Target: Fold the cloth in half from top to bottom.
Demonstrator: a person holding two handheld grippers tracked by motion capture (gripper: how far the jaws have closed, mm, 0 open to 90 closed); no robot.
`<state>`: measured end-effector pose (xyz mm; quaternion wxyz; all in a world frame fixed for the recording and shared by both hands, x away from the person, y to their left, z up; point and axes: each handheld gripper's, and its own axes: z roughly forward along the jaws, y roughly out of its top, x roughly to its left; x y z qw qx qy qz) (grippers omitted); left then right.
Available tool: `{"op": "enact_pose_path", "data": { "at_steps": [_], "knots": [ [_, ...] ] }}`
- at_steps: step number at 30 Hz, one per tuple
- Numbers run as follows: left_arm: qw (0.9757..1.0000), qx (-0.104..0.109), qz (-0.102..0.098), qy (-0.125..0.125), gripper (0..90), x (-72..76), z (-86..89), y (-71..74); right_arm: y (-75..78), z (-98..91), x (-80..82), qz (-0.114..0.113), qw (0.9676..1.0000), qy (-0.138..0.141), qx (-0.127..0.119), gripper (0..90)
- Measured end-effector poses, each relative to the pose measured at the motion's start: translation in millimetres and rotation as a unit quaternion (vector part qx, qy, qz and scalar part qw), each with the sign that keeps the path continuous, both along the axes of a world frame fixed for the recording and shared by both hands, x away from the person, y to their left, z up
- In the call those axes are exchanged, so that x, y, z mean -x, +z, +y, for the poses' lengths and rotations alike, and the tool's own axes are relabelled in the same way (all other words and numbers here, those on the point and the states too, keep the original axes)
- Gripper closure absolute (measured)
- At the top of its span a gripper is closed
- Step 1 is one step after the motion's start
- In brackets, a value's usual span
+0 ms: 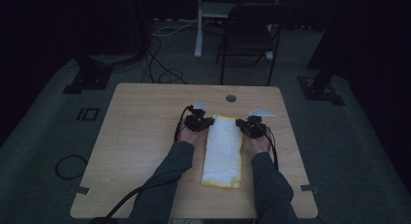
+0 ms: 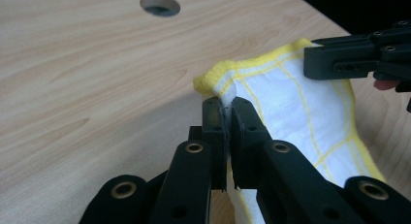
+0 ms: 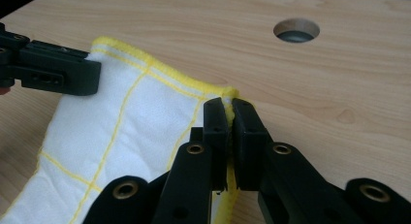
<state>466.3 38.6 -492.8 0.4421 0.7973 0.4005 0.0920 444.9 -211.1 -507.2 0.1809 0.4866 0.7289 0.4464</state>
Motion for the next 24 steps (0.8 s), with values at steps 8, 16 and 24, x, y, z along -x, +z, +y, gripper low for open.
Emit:
{"op": "enact_pose_path", "data": {
  "at_steps": [8,16,24],
  "knots": [
    [0.9998,0.007,-0.018,-0.009,86.6,16.6,4.1,7.9,9.5,-2.9,15.7,-0.017,0.9997,0.009,-0.013,86.2],
    [0.9988,0.013,-0.042,-0.020,86.6,40.5,9.0,17.6,18.1,-3.8,41.4,-0.038,0.9988,0.021,-0.021,86.1],
    [0.9983,0.014,-0.049,-0.027,86.5,63.7,16.0,19.8,18.2,-1.6,62.3,-0.044,0.9980,0.034,-0.030,86.1]
  ]
}}
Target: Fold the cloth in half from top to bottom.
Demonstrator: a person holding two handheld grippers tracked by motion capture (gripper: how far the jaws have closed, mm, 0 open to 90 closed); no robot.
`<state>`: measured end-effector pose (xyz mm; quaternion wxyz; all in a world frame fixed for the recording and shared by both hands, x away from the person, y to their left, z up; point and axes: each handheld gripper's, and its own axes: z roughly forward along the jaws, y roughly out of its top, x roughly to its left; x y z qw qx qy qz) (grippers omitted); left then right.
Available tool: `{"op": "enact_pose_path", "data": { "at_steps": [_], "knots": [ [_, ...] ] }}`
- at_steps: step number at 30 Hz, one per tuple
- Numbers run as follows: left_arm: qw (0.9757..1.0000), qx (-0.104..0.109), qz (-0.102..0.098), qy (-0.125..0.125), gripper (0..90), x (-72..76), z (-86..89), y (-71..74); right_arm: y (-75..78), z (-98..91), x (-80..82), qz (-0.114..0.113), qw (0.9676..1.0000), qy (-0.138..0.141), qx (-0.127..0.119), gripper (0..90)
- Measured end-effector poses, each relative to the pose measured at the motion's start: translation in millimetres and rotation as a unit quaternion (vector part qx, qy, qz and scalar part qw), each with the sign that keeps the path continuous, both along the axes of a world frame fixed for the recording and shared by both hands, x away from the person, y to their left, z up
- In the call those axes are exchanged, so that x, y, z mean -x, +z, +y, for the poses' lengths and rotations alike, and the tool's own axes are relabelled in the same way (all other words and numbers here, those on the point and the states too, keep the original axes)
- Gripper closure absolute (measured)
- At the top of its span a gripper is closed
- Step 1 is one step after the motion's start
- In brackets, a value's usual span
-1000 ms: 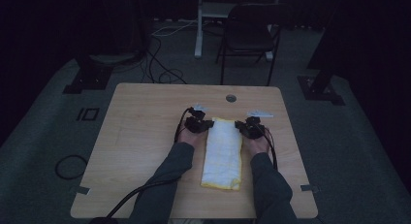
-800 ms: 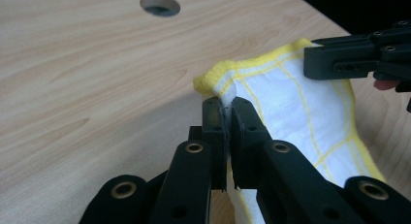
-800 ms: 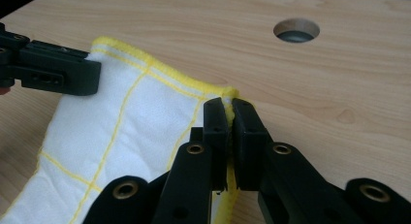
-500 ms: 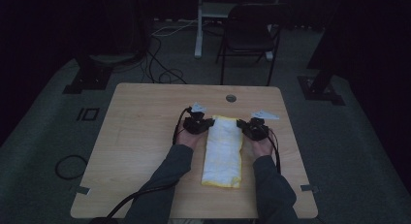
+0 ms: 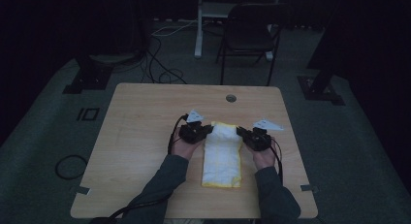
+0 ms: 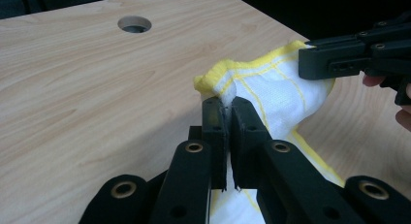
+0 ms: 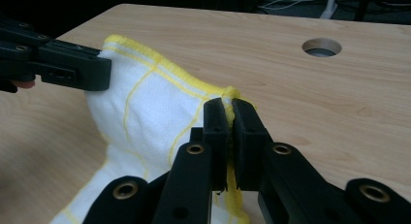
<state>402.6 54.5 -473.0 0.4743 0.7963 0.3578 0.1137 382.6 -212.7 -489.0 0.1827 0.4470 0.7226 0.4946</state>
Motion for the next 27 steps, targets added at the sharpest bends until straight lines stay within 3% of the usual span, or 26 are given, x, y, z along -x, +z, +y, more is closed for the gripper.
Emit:
{"op": "enact_pose_path", "data": {
  "at_steps": [9,19,24,27],
  "knots": [
    [1.0000,0.009,-0.001,-0.003,86.2,21.5,8.2,-1.0,5.5,3.6,22.9,-0.014,0.9997,0.017,0.004,86.1],
    [0.9996,0.017,-0.019,-0.009,86.0,39.5,12.5,13.0,20.1,3.8,40.0,-0.032,0.9991,0.028,0.005,86.2],
    [0.9997,0.004,-0.016,-0.017,85.5,55.9,13.9,0.6,7.6,4.8,55.8,-0.020,0.9990,0.041,0.006,86.1],
    [0.9997,0.006,-0.005,-0.021,85.4,64.5,12.9,-9.9,-6.1,0.9,61.8,-0.001,0.9990,0.043,-0.013,86.1]
  ]
}}
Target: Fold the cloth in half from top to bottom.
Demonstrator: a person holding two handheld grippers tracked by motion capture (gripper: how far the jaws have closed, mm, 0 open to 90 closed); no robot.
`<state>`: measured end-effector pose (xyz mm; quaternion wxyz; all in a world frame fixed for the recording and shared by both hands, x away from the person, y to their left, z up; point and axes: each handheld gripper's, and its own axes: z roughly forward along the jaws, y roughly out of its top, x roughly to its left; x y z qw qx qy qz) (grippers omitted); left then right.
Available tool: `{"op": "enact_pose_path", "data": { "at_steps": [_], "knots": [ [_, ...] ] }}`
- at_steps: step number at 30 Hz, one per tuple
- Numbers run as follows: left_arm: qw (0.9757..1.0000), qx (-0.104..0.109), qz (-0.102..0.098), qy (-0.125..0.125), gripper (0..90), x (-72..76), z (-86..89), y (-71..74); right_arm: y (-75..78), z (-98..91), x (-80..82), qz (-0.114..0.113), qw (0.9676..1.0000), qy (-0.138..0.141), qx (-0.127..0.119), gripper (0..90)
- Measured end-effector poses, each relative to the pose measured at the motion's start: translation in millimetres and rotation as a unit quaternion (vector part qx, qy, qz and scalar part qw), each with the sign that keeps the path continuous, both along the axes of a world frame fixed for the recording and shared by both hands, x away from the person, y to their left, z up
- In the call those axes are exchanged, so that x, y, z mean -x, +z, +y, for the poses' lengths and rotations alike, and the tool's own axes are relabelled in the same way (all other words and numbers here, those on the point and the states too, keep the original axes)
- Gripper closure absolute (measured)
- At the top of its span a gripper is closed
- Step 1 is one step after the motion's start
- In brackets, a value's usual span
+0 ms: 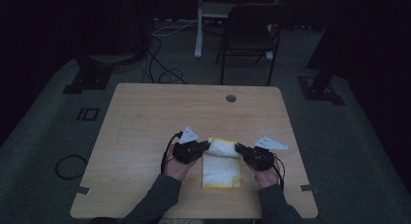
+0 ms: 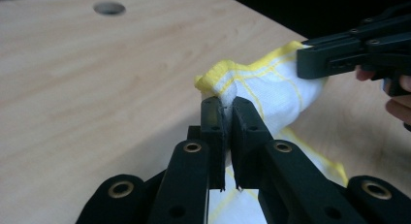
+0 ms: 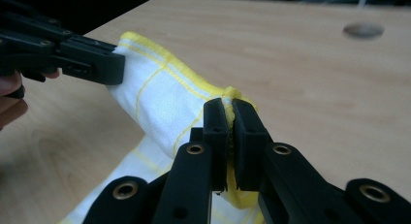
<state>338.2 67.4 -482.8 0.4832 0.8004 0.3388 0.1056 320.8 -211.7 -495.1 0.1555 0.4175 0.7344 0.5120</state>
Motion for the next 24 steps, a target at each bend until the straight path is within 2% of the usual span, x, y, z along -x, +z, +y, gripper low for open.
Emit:
{"op": "enact_pose_path", "data": {
  "at_steps": [6,17,24],
  "knots": [
    [0.9999,0.003,0.011,-0.002,85.3,12.1,-0.4,-13.8,-15.5,-1.4,10.7,0.016,0.9999,0.000,0.005,86.1],
    [0.9997,0.005,0.025,-0.004,84.7,26.5,2.0,-29.5,-26.2,-1.0,24.3,0.030,0.9994,0.011,0.011,85.8],
    [0.9993,0.005,0.038,-0.004,84.3,32.8,5.5,-39.8,-29.7,1.6,26.8,0.040,0.9989,0.014,0.017,85.8]
  ]
}}
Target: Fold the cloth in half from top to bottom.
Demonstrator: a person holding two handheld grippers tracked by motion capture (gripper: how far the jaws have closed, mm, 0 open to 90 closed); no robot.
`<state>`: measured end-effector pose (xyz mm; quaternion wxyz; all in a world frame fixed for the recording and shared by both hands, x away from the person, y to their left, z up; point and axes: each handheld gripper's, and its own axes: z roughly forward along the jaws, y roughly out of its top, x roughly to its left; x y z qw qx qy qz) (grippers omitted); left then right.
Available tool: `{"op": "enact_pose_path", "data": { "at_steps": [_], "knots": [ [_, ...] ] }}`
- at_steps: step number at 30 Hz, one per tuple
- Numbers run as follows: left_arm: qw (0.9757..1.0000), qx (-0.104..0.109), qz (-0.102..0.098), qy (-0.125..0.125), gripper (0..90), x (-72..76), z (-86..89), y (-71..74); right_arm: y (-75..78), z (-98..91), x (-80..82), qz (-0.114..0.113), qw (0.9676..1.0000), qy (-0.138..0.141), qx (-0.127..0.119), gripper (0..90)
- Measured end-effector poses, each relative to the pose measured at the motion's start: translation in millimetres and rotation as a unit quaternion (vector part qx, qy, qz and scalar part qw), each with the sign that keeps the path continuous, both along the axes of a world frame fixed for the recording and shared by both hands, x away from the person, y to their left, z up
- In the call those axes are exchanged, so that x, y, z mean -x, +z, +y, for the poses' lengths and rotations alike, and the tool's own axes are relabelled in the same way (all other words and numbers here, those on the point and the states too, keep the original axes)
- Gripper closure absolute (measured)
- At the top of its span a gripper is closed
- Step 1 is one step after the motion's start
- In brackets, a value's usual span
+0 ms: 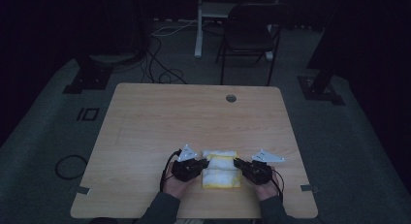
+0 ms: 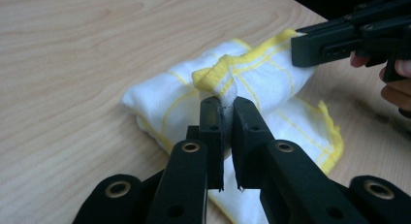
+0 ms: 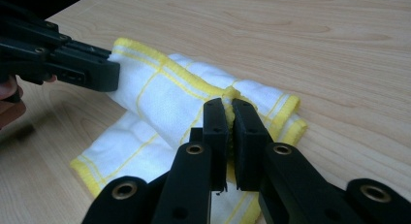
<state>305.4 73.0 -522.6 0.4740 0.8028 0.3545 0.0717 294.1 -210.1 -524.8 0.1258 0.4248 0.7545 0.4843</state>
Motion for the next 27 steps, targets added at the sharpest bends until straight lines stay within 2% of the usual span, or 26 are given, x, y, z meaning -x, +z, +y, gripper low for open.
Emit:
{"op": "enact_pose_path", "data": {
  "at_steps": [4,5,7,9,15,18,21,25,27],
  "knots": [
    [1.0000,-0.003,0.009,-0.002,82.8,1.9,1.0,-3.5,-1.2,-1.0,1.5,0.004,1.0000,0.000,0.000,85.8],
    [1.0000,0.000,0.009,0.001,78.7,1.8,2.0,-3.4,-1.5,-2.1,1.9,0.005,1.0000,0.001,0.000,85.7],
    [0.9999,0.009,0.007,0.010,76.4,-1.3,5.6,-0.3,-1.4,-2.7,2.3,0.006,1.0000,0.002,-0.002,85.7],
    [0.9997,0.016,0.005,0.020,75.2,-6.1,8.2,3.9,-1.0,-2.5,3.3,0.006,1.0000,0.003,-0.002,85.7],
    [0.9991,0.017,0.001,0.038,75.2,-28.0,8.0,11.3,-0.9,-3.3,5.8,0.005,1.0000,0.004,-0.003,85.6],
    [0.9990,0.004,0.016,0.040,75.2,-41.4,3.9,9.2,-1.1,-3.9,6.8,0.005,1.0000,0.004,-0.005,85.6],
    [0.9992,-0.015,0.023,0.030,75.3,-46.2,-4.0,4.5,-0.7,-3.7,7.9,0.004,1.0000,0.006,-0.003,85.5],
    [0.9992,-0.028,0.023,0.015,75.3,-38.8,-10.9,-1.3,-0.2,-5.2,8.6,0.002,0.9999,0.007,-0.008,84.1],
    [0.9993,-0.028,0.021,0.010,75.3,-34.5,-11.8,-2.6,0.1,-6.1,8.9,0.001,0.9999,0.007,-0.011,80.0]
  ]
}}
